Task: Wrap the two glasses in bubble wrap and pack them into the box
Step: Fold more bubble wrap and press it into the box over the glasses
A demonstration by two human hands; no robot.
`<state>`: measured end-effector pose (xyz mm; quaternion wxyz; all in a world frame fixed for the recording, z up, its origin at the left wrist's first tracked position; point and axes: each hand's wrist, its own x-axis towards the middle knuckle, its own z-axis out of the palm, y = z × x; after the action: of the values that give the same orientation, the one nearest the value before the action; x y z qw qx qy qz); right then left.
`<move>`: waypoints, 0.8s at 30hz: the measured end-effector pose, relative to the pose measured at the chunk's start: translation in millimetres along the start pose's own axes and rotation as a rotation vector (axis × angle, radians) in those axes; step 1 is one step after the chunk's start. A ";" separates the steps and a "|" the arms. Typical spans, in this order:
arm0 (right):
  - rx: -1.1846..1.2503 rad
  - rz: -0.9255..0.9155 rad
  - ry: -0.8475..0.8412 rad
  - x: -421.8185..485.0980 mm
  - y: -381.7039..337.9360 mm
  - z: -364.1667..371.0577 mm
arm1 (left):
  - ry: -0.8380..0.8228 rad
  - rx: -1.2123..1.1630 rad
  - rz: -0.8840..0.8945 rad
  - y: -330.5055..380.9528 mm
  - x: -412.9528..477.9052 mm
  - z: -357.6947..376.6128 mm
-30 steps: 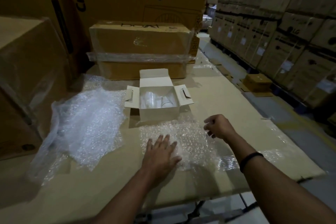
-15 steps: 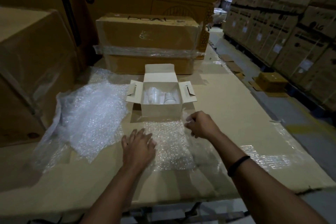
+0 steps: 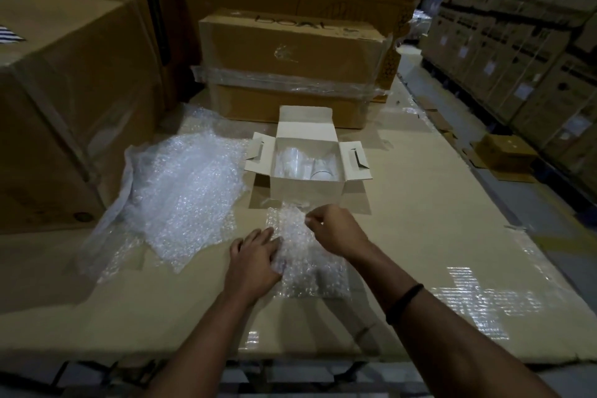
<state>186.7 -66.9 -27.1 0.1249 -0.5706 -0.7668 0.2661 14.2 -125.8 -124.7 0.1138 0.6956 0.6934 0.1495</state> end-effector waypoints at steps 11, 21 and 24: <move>-0.421 -0.236 -0.226 -21.6 78.8 45.8 | -0.026 -0.196 0.006 -1.9 0.1 -2.8; -0.274 0.396 0.086 -15.1 52.3 25.0 | -0.044 -0.001 0.045 2.7 -4.5 -2.9; -0.138 0.447 0.022 -4.6 51.3 31.3 | -0.055 0.000 0.018 4.6 -5.1 -4.8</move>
<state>214.2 -68.9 -80.7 0.0320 -0.7361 -0.6365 0.2278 16.8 -131.1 -118.8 0.1315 0.7057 0.6837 0.1315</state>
